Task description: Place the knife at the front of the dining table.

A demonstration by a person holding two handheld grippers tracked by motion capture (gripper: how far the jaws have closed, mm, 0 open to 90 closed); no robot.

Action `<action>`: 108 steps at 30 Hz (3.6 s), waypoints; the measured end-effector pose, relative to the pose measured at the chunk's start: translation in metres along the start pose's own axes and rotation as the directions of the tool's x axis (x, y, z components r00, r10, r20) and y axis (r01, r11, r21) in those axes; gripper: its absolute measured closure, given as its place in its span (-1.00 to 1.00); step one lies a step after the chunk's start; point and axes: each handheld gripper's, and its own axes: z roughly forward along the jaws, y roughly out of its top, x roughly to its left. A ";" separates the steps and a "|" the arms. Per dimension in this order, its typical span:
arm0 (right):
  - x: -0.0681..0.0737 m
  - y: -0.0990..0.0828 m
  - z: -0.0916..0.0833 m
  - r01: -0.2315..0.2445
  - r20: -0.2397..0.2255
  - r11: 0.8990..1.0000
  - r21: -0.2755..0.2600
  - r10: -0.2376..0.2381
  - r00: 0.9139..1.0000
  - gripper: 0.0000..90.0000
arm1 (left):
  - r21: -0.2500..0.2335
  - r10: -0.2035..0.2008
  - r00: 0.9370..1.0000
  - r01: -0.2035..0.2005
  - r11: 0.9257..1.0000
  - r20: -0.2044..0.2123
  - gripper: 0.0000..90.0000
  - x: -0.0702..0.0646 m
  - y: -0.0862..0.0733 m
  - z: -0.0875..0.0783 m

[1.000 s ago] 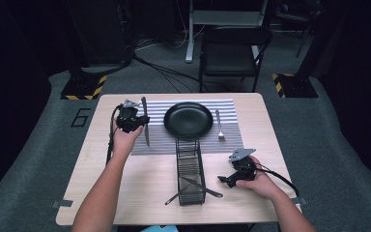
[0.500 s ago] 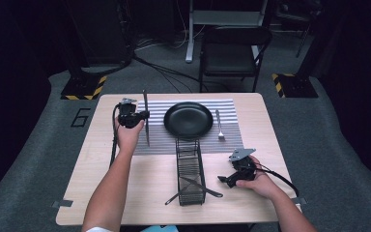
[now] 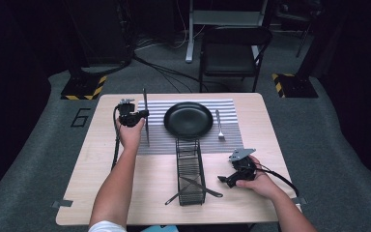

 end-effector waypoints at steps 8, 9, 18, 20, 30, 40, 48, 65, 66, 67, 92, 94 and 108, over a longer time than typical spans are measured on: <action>0.000 0.000 0.000 0.000 0.000 1.000 0.000 0.000 1.000 -1.00 | -0.016 0.002 0.999 -0.003 1.000 -0.033 0.84 -0.001 -0.004 0.010; 0.000 0.000 0.000 0.000 0.001 1.000 -0.001 0.000 1.000 -1.00 | -0.016 -0.003 0.999 0.002 1.000 -0.034 0.84 0.000 -0.005 0.012; 0.000 0.000 0.000 0.000 0.000 1.000 0.000 0.000 1.000 -1.00 | -0.013 -0.046 0.997 0.046 0.999 -0.059 0.84 0.001 -0.010 0.022; 0.000 0.000 0.000 0.000 0.000 1.000 0.000 0.000 1.000 -1.00 | -0.015 -0.052 0.997 0.051 0.999 -0.066 0.84 0.001 -0.011 0.024; 0.000 0.000 0.000 0.005 -0.001 1.000 -0.001 -0.005 1.000 -1.00 | -0.023 -0.099 0.987 0.097 0.995 -0.125 0.84 -0.003 -0.016 0.034; 0.000 0.000 0.000 0.007 -0.006 1.000 0.001 -0.007 1.000 -1.00 | -0.038 -0.149 0.976 0.145 0.989 -0.161 0.84 0.002 -0.023 0.047; 0.001 0.000 0.000 0.014 -0.014 1.000 0.004 -0.014 1.000 -1.00 | -0.008 -0.143 0.972 0.144 0.990 -0.186 0.84 0.001 -0.034 0.063; 0.001 0.000 0.000 0.020 -0.018 1.000 0.002 -0.020 1.000 -1.00 | 0.019 -0.138 0.969 0.145 0.989 -0.204 0.84 0.001 -0.043 0.072; 0.001 0.000 0.000 0.019 -0.018 1.000 0.001 -0.019 1.000 -1.00 | 0.019 -0.144 0.967 0.151 0.988 -0.209 0.84 0.000 -0.043 0.073; 0.001 0.000 0.000 0.019 -0.018 1.000 0.001 -0.019 1.000 -1.00 | 0.020 -0.147 0.967 0.154 0.988 -0.209 0.84 0.000 -0.043 0.073; 0.002 0.000 0.000 0.019 -0.020 1.000 0.000 -0.019 1.000 -1.00 | 0.046 -0.165 0.967 0.177 0.983 -0.193 0.50 0.014 -0.043 0.063; 0.002 0.000 0.000 0.019 -0.020 1.000 0.000 -0.019 1.000 -1.00 | 0.038 -0.165 0.968 0.175 0.984 -0.190 0.46 0.016 -0.042 0.060; 0.001 0.000 0.000 0.023 -0.023 1.000 0.000 -0.023 0.999 -1.00 | -0.023 -0.137 0.976 0.135 0.991 -0.170 0.28 0.020 -0.025 0.018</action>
